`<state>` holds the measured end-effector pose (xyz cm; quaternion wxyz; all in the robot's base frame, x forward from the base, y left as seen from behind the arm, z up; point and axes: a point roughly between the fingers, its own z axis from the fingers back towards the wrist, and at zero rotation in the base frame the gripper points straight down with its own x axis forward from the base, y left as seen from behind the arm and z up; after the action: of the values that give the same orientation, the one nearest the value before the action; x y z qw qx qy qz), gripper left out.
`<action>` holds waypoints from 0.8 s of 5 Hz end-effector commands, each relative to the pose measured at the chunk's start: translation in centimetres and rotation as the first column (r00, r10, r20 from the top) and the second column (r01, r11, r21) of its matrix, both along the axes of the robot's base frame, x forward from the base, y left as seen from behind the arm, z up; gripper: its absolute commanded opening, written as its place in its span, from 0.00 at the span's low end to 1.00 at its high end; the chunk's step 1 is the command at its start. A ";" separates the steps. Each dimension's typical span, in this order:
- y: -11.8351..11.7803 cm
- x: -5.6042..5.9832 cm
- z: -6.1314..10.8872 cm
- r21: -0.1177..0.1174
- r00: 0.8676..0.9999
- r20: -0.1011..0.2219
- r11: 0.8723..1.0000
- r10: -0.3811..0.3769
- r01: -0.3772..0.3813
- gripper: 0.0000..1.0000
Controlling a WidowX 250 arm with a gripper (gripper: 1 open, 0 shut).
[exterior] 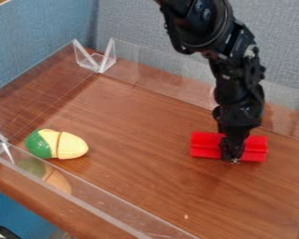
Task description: Put the red object to the right side of the table
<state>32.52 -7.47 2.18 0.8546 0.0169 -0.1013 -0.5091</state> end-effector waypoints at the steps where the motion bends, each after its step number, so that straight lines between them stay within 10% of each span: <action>1: 0.6 -0.6 -0.6 -0.005 1.000 -0.023 1.000 0.015 -0.015 0.00; 4: 0.5 -1.6 -1.0 -0.029 0.998 -0.063 1.000 0.008 -0.010 0.00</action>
<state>32.19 -7.46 2.03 0.8557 -0.0019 -0.1073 -0.5062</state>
